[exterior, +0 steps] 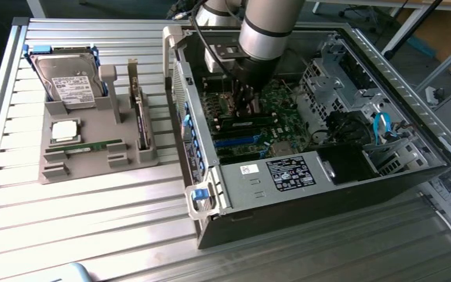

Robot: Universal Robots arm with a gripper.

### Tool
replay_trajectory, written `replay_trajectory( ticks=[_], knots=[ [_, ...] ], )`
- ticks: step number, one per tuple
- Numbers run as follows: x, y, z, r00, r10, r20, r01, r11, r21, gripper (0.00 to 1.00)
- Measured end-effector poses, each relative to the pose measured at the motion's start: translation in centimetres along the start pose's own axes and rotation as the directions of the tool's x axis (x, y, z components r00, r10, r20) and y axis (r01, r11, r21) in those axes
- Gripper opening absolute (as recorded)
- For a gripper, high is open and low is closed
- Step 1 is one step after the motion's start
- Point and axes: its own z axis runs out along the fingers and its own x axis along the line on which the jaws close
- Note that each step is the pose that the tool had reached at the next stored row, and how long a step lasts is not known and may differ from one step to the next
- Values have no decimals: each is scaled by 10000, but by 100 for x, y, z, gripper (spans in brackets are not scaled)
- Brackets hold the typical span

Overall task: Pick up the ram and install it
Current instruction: 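Press down the ram until it locks into place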

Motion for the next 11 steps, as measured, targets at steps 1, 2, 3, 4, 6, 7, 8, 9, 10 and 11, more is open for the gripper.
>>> replay_trajectory(
  ticks=[1,2,3,4,6,7,8,9,10,11],
  knots=[
    [0,19,0,10000,0,1,0,10000,0,10],
    [0,38,0,10000,0,0,0,10000,0,10],
    [0,58,1,10000,0,0,0,10000,0,10],
    [0,81,1,10000,0,0,0,10000,0,10],
    [-1,110,3,10000,1,2,-1,10000,1,10],
    [-1,118,5,10000,0,2,0,10000,0,10],
    [0,122,10,10000,0,0,0,10000,-1,10],
    [-1,123,16,10000,-1,2,1,10000,0,10],
    [0,125,23,10000,-1,1,1,10000,0,10],
    [-1,127,29,10000,0,0,0,10000,-1,10]
  ],
)
